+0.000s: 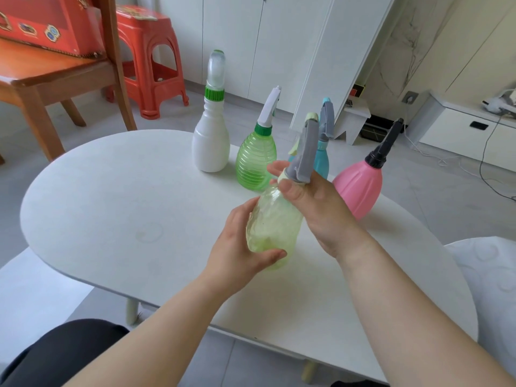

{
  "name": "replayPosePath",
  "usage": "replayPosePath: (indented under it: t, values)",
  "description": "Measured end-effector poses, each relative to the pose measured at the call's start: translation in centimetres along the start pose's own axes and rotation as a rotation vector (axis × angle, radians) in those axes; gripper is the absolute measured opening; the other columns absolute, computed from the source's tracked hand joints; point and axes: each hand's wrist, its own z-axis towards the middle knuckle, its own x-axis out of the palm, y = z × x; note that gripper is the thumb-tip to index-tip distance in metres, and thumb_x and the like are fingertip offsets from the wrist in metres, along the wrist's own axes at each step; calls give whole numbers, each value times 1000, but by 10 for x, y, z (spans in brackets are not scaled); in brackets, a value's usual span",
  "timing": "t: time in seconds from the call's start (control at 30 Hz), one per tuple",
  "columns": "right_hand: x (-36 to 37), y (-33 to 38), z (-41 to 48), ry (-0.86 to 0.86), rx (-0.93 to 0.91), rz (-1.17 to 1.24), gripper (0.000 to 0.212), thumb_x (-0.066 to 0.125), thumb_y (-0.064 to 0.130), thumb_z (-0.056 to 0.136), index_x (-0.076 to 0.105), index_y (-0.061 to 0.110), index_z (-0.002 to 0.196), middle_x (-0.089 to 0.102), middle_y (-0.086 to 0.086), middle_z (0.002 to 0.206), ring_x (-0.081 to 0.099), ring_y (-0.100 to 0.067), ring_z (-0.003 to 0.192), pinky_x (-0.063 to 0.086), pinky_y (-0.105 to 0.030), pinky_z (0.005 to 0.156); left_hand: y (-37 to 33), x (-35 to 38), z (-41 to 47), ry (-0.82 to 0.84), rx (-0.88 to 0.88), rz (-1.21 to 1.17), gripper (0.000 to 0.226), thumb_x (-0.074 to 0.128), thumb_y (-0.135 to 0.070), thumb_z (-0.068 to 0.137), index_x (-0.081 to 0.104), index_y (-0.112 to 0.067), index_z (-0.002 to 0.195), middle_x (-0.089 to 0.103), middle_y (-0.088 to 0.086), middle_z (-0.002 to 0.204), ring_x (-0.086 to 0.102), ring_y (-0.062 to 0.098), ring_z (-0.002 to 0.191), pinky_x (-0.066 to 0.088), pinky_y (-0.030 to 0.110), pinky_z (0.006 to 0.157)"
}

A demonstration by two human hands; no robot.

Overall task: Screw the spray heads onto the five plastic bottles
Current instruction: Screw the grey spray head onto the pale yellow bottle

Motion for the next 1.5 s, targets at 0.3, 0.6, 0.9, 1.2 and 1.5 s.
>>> replayPosePath:
  t: [0.3,0.6,0.9,1.2,1.5]
  values:
    - [26,-16,-5,-317,-179,-107,11,51,20,88,47,28,94,53,19,83,50,20,74,35,1,68,-2,11,-3,-142,16,104,86,79,-28,59,33,-22,132,36,-16,116,38,0,111,29,9,76]
    - [26,-8,4,-560,-130,-139,32,72,17,71,43,31,71,51,18,71,53,8,67,36,-2,62,0,16,-3,-196,25,140,86,80,-29,57,34,-25,130,35,-20,112,37,-2,108,29,10,74]
    - [1,-2,4,-59,-70,115,19,61,2,78,55,20,82,68,12,78,61,3,80,47,-11,72,5,-28,10,165,-82,-139,93,80,-39,42,28,-48,118,42,-18,126,43,-11,111,30,7,94]
    - [24,-2,12,-426,-31,-41,22,69,16,73,48,22,77,65,-17,99,60,-27,94,46,-36,85,5,6,3,-23,-124,-37,81,83,-28,57,38,-25,125,50,-11,115,47,6,109,33,15,85]
    - [-17,17,7,25,-114,397,15,51,11,71,62,20,67,70,8,66,64,-9,78,52,-25,76,-12,-44,5,391,-55,-385,83,74,-31,39,42,-35,115,52,-13,119,55,-7,103,46,11,80]
